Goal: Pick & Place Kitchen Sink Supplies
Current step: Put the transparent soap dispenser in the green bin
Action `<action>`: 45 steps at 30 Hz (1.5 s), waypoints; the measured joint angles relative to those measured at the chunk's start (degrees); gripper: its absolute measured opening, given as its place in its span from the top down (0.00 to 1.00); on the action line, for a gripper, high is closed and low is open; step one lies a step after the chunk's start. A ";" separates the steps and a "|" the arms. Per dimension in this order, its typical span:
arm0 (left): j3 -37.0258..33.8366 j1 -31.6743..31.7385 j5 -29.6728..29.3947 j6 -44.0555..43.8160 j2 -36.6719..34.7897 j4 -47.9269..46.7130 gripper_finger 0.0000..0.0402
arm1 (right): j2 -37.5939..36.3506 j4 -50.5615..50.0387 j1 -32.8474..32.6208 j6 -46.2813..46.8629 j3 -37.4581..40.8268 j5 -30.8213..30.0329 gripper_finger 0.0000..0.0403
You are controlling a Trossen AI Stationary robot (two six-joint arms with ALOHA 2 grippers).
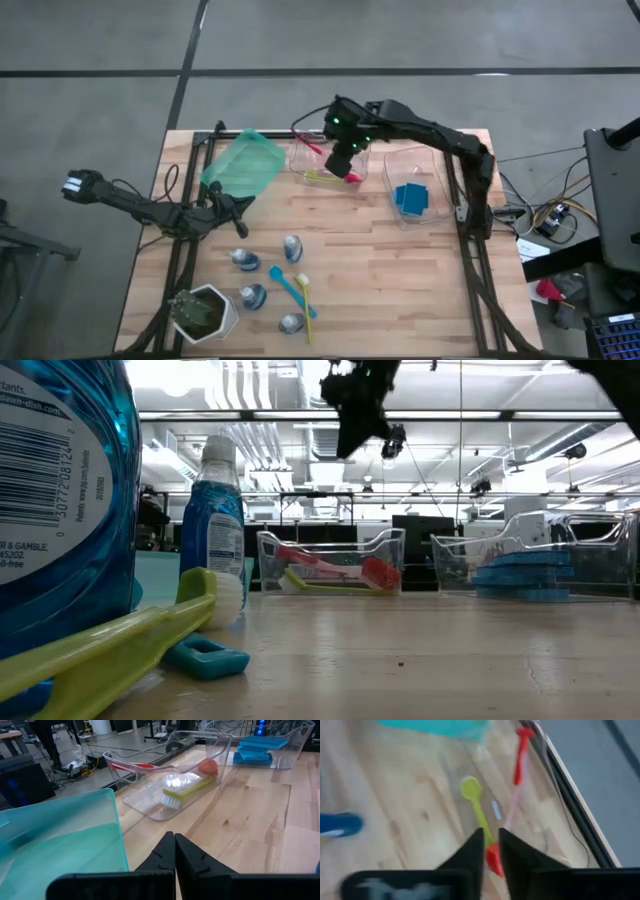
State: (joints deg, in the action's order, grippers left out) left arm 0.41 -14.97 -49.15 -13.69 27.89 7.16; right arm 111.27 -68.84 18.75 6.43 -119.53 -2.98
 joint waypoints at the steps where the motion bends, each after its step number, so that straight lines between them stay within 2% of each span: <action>1: 0.00 -0.01 0.00 -0.02 0.00 0.02 1.00 | -1.92 1.88 -0.96 -0.80 1.95 0.02 0.95; 9: 0.00 0.00 0.00 -0.01 0.01 -0.02 1.00 | -19.68 18.64 -10.05 -3.68 22.53 -0.09 0.98; 16: 0.01 0.00 0.00 0.00 0.00 -0.07 1.00 | -36.14 30.61 -15.42 -5.91 42.26 -1.00 0.98; 21: 0.01 0.01 0.01 0.00 0.00 -0.05 1.00 | -46.92 37.58 -16.94 -8.10 54.12 -1.09 0.98; 25: 0.00 0.00 0.01 -0.01 0.00 -0.05 1.00 | -54.89 42.82 -17.20 -3.54 63.04 -1.29 0.98; 30: 0.00 0.00 0.00 -0.02 -0.01 -0.07 1.00 | -63.97 50.32 -19.11 -5.01 74.33 -1.02 0.98; 35: 0.00 -0.01 0.00 -0.02 0.01 -0.09 1.00 | -71.83 57.16 -20.03 -6.27 82.78 -1.03 0.98; 45: 0.01 0.01 0.00 0.00 -0.01 -0.09 1.00 | -84.59 57.47 -20.01 -5.14 92.03 -1.07 0.98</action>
State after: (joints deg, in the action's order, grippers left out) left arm 0.43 -14.96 -49.15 -13.69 27.88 7.06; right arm 26.68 -11.37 -1.26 1.30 -27.50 -4.05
